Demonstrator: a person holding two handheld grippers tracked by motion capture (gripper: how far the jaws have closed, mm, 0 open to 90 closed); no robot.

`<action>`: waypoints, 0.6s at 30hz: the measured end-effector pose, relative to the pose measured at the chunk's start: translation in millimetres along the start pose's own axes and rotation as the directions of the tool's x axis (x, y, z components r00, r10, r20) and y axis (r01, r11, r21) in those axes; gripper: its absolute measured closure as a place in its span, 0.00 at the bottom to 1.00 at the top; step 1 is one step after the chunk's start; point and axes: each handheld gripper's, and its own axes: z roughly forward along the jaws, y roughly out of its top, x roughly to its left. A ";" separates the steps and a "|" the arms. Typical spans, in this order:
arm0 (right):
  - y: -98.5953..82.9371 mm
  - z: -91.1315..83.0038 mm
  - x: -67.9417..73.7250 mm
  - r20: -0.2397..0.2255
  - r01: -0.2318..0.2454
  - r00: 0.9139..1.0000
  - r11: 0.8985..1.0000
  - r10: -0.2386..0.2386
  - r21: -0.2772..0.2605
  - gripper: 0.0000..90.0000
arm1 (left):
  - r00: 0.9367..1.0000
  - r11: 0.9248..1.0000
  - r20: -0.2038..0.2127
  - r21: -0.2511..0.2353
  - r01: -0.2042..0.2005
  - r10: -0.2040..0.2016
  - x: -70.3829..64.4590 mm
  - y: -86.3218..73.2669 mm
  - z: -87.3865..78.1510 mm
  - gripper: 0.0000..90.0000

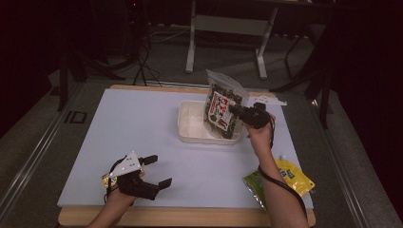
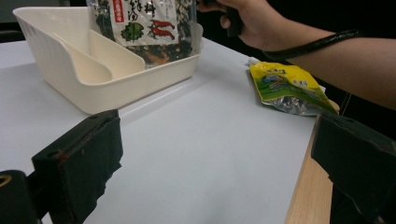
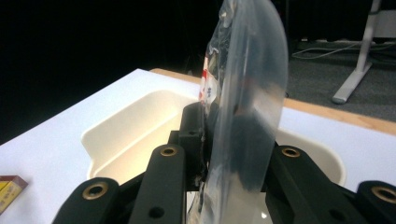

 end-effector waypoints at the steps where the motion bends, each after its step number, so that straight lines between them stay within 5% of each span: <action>1: -4.2 -3.2 -4.3 -0.005 -0.027 1.000 1.000 0.027 -0.015 0.83 | 1.000 1.000 0.000 0.000 -0.001 0.001 -0.1 0.1 0.0 0.03; 4: -8.2 -9.4 -10.2 -0.007 -0.047 0.999 0.999 0.047 -0.028 0.82 | 1.000 1.000 -0.002 0.000 0.002 -0.002 0.5 -0.2 0.4 0.03; 7: -2.7 -8.6 -2.8 0.007 0.011 1.000 1.000 -0.011 0.001 0.82 | 1.000 1.000 -0.001 0.005 0.001 -0.001 0.8 -0.3 1.6 0.03; 11: -1.0 -7.9 -1.8 0.015 0.007 1.000 1.000 -0.007 0.008 0.80 | 1.000 1.000 0.000 0.004 -0.004 0.004 -0.1 0.5 1.4 0.03; 18: 6.7 -7.7 4.4 0.060 0.041 0.997 0.998 -0.045 0.055 0.63 | 1.000 1.000 -0.002 0.001 -0.002 0.002 1.0 1.0 0.5 0.03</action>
